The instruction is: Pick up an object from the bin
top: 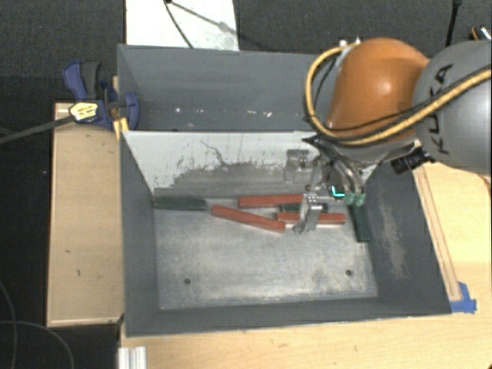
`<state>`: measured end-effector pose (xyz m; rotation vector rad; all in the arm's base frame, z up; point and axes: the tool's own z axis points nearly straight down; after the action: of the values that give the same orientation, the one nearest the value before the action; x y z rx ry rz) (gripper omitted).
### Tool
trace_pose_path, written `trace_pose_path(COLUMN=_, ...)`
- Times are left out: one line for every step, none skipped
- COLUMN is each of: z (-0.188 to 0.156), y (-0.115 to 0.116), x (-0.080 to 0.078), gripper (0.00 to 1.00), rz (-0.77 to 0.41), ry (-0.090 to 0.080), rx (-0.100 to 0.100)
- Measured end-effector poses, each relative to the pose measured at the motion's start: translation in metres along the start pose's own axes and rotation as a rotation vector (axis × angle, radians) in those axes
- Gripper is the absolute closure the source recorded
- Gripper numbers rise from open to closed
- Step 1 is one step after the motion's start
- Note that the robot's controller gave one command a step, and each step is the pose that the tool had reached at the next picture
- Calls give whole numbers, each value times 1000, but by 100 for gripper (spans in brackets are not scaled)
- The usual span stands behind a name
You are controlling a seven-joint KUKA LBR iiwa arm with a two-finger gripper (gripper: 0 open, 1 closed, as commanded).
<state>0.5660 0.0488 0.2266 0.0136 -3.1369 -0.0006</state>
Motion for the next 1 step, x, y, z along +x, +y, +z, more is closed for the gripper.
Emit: trace_pose_path(z=159, y=31, x=-21, gripper=0, rz=-31, ry=-7, rx=-1)
